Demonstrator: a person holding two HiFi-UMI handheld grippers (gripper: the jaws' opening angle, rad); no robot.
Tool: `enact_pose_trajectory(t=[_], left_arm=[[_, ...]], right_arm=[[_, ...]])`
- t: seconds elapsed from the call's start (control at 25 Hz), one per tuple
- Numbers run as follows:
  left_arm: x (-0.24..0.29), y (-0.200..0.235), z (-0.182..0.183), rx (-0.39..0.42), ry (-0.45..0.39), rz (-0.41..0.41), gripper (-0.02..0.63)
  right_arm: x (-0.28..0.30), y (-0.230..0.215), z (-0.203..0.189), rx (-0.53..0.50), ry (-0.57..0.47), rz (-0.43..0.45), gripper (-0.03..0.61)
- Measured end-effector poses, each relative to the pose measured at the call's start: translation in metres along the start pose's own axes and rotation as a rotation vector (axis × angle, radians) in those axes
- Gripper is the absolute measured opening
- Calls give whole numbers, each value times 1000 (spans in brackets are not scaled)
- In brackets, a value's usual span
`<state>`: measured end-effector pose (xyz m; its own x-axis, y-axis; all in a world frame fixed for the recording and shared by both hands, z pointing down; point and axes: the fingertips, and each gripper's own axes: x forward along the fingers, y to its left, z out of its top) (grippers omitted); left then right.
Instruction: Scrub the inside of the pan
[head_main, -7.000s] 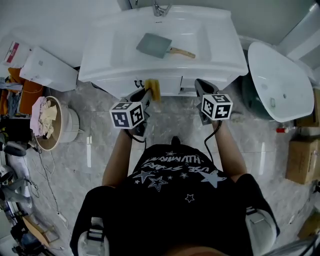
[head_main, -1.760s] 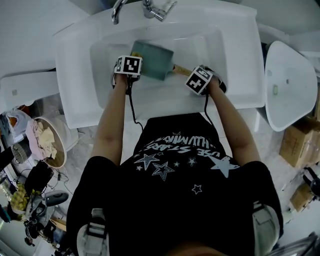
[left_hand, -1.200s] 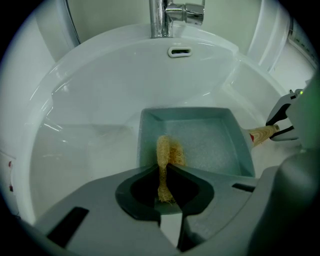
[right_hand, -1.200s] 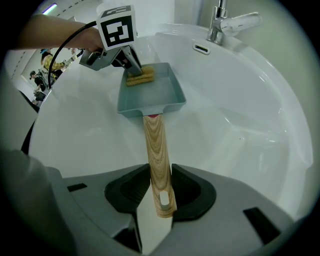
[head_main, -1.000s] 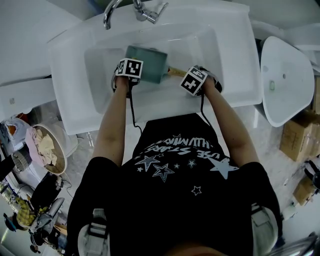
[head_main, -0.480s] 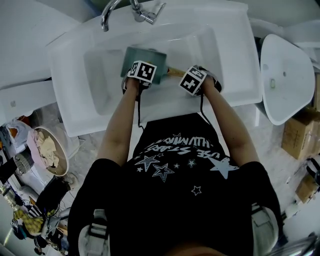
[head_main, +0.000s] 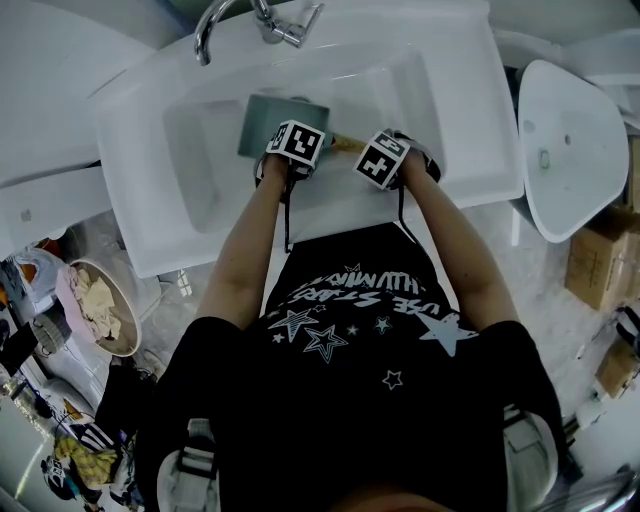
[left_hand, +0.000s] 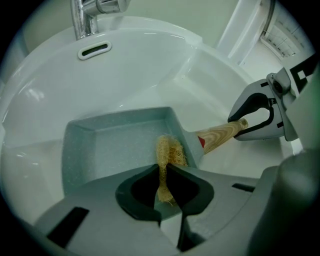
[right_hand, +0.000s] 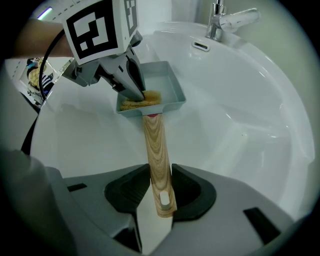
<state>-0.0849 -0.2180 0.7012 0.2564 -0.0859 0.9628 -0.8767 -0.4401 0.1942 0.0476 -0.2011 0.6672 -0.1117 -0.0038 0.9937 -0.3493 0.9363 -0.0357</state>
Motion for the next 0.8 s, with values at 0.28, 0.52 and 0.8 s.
enact_pose_trajectory(t=[0.28,0.52,0.8], left_arm=[[-10,10,2,-73,-34,-12,51],[-29,37,6,-117,-80,26,51],[-47,95,13,-202,-158,151,51]], right_arm=[[1,2,0,12,1,4,129],[1,3,0,12,5,2,127],[1,5,1,19,3,-2,127]])
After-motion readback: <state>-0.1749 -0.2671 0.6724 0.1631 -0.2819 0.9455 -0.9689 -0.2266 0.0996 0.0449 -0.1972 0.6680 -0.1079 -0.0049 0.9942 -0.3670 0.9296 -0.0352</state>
